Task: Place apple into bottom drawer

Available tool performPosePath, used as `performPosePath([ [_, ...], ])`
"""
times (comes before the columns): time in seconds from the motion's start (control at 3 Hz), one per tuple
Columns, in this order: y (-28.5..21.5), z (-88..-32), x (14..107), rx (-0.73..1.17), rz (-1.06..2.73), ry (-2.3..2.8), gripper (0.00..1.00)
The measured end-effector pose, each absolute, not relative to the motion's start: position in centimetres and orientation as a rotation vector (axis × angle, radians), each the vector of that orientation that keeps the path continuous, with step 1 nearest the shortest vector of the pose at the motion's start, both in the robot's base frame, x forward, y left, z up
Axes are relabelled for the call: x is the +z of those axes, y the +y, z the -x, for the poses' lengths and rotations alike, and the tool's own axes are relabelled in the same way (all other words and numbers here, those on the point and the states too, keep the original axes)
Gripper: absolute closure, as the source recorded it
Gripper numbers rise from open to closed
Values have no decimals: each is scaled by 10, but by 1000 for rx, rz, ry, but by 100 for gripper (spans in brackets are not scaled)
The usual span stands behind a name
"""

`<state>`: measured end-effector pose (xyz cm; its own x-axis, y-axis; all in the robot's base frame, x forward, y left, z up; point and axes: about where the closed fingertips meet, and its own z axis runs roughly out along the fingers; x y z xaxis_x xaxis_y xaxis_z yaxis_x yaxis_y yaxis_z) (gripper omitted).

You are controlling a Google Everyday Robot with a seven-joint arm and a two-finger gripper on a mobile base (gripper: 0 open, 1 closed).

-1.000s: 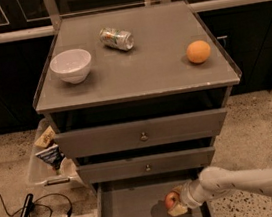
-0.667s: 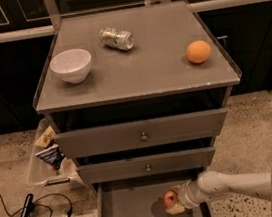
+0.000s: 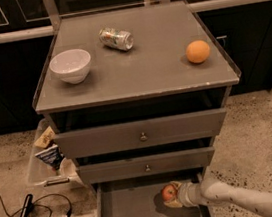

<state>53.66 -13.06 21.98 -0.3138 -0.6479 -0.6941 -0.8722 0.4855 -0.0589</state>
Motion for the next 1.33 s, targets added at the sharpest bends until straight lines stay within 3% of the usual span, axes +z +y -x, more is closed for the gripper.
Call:
performPosePath([
  [1.0, -119, -542, 140, 554, 1289, 2008, 100],
  [1.33, -120, -543, 139, 557, 1290, 2008, 81],
])
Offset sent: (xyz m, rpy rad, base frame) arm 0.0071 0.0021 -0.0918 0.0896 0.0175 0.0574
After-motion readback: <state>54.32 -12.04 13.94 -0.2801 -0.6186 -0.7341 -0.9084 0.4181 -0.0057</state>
